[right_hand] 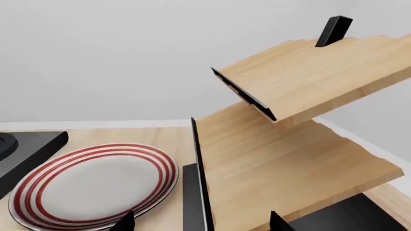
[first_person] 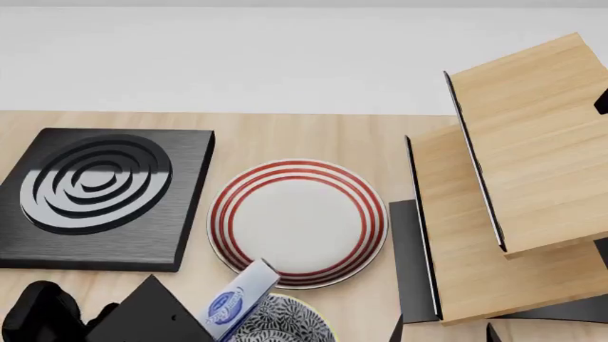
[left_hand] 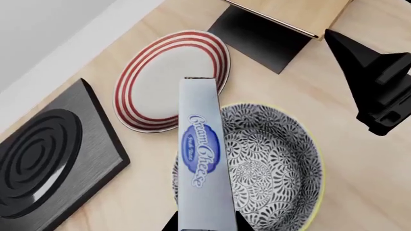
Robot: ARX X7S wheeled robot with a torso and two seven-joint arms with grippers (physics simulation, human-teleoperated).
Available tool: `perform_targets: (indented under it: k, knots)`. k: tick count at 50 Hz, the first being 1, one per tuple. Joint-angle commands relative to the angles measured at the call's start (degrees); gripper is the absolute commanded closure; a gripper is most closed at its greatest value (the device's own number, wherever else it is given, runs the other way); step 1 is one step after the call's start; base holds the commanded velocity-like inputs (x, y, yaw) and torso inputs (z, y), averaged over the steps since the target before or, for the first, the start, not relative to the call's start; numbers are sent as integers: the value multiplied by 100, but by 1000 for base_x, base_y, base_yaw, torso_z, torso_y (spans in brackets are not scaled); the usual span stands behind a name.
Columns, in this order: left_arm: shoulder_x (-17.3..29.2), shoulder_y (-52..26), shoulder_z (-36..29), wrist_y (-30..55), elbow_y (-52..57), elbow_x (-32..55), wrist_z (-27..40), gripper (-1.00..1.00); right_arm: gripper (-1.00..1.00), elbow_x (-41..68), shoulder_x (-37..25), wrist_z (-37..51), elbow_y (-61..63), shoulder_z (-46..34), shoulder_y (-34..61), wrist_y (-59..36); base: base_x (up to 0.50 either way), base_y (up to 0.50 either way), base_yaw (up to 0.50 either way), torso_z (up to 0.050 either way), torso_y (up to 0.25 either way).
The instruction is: Pick up the cream cheese and put it in the bowl.
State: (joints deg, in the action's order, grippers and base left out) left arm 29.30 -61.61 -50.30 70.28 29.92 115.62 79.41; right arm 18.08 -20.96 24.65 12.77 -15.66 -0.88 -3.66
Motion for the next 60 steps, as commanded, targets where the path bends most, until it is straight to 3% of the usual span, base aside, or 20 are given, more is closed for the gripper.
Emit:
perform_targets:
  k: [1, 27, 31, 34, 38, 39, 51, 60]
  knots:
    - [-77, -77, -80, 33, -248, -226, -166, 100, -100, 15, 3, -10, -61, -10, 34, 20, 0, 0, 0, 0, 0]
    - [-333, -274, -403, 46, -615, -337, -262, 100, -100, 89, -8, -33, -164, -7, 47, 94, 0, 0, 0, 0, 0]
    - [-319, -492, -112, -81, -1177, -320, -697, 100, -100, 86, -3, -29, -184, -14, 62, 101, 0, 0, 0, 0, 0]
    - [-346, -432, -300, 166, -957, -455, -801, 100, -100, 99, 1, -43, -237, -5, 62, 138, 0, 0, 0, 0, 0]
    - [-345, -907, -271, 6, -1387, 229, -626, 100, -100, 126, -2, -55, -250, -2, 79, 138, 0, 0, 0, 0, 3]
    - [-359, -479, -347, 119, -1085, -408, -886, 100, -100, 113, 9, -50, -293, -9, 100, 136, 0, 0, 0, 0, 0]
    - [-506, -528, -505, -27, -1162, -203, -685, 100, -100, 144, -4, -64, -325, -6, 95, 175, 0, 0, 0, 1, 0]
    - [-595, -437, -593, 16, -1243, -411, -919, 100, -100, 177, 6, -93, -434, -1, 137, 213, 0, 0, 0, 0, 1]
